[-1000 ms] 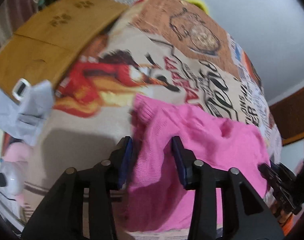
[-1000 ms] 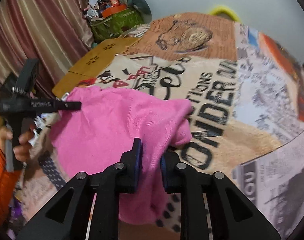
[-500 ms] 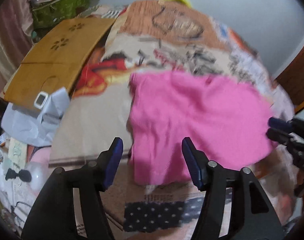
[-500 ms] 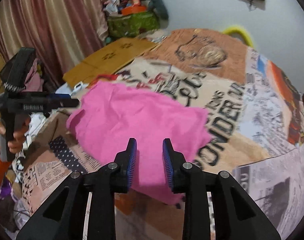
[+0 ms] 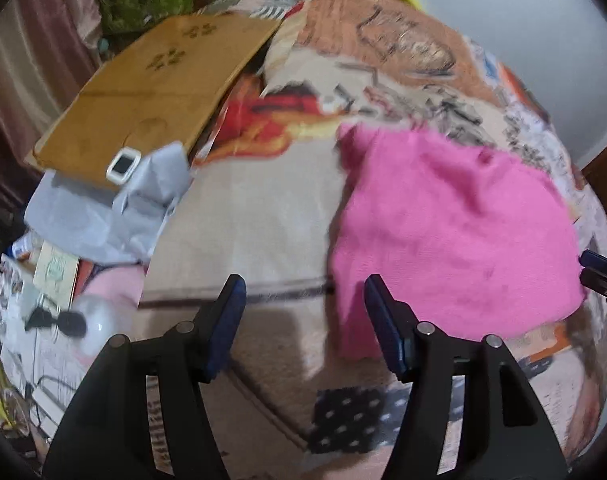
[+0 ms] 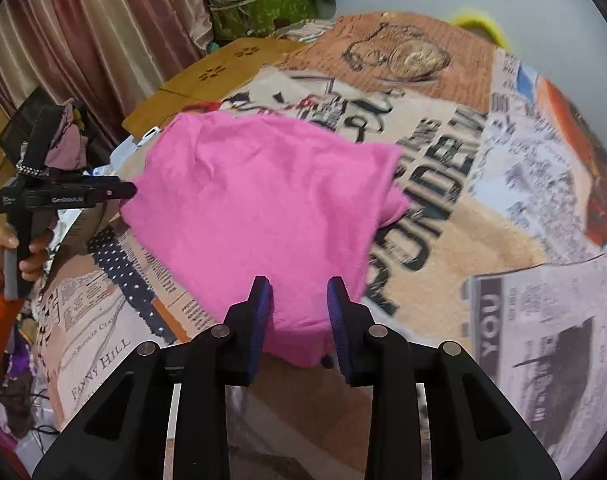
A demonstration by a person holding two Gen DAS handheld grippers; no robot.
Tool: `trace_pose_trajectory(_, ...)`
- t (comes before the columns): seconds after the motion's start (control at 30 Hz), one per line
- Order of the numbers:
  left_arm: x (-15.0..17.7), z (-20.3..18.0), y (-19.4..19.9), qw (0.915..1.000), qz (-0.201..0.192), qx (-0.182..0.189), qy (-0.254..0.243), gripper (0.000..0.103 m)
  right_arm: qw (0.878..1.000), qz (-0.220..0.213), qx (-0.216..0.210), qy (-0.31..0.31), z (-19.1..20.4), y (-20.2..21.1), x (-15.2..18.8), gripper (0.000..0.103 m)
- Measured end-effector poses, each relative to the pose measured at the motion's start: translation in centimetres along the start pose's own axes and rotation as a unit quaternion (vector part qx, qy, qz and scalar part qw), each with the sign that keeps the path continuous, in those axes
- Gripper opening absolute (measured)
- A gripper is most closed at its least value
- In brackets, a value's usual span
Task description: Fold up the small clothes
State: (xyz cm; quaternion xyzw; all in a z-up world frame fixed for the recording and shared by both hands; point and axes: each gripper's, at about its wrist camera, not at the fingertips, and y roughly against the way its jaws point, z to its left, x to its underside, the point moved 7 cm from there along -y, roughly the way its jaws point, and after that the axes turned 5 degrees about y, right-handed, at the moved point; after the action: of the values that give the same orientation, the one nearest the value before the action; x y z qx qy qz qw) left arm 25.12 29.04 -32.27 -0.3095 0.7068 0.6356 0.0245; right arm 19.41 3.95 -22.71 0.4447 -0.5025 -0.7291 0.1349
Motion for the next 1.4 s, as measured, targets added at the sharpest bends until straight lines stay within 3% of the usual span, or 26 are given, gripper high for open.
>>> trace_pose_trajectory(0.17,-3.6,-3.9,-0.4,0.9993,-0.015,0.022,-0.025,0.063,0.999,-0.033,0.0,0.003,-0.9,-0.1,-2.9,0.037)
trace_pose_trajectory(0.37,-7.5,-5.6,-4.8,0.9997,-0.008,0.02,-0.007,0.063,0.999,-0.045,-0.014,-0.005,-1.5,-3.8,-6.1,0.037)
trace_pose_trajectory(0.47,-8.1,-4.7,-6.9,0.9998,-0.005,-0.017,0.003,0.063,0.999,-0.037,-0.015,-0.007,-1.9,-5.6,-6.4,0.037)
trace_pose_trajectory(0.5,-8.3,-4.2,-7.5,0.9994,-0.009,-0.033,0.004,0.068,0.999,-0.031,-0.007,-0.006,-2.4,-6.3,-6.3,0.037)
trace_pose_trajectory(0.57,-8.5,-3.9,-7.6,0.9987,-0.024,-0.045,0.002,0.071,1.0,-0.024,0.015,-0.007,-3.6,-7.4,-5.7,0.037)
trace_pose_trajectory(0.63,-8.7,-3.6,-7.2,0.996,-0.042,-0.08,-0.001,0.071,0.999,-0.021,0.005,-0.026,-4.7,-7.7,-5.1,0.033)
trace_pose_trajectory(0.77,-9.0,-2.0,-6.2,0.9938,-0.051,-0.097,0.016,0.071,0.999,-0.026,0.015,-0.044,-5.9,-6.7,-4.4,0.029)
trace_pose_trajectory(0.9,-9.1,0.5,-4.4,0.9885,-0.058,-0.135,0.035,0.068,0.998,-0.016,0.041,-0.048,-6.3,-5.8,-3.5,0.032)
trace_pose_trajectory(1.07,-7.9,0.4,-0.4,0.9928,-0.06,-0.1,0.026,0.068,0.996,-0.022,0.044,-0.073,-6.9,-3.2,-2.9,0.032)
trace_pose_trajectory(1.27,-6.1,-4.0,7.3,0.9928,-0.11,-0.045,-0.018,0.068,0.992,-0.1,0.041,-0.072,-4.4,4.7,-4.1,0.032)
trace_pose_trajectory(1.4,-4.5,-7.3,14.5,0.9846,-0.168,-0.003,-0.046,0.068,0.984,-0.169,0.041,-0.049,-1.1,11.3,-5.1,0.032)
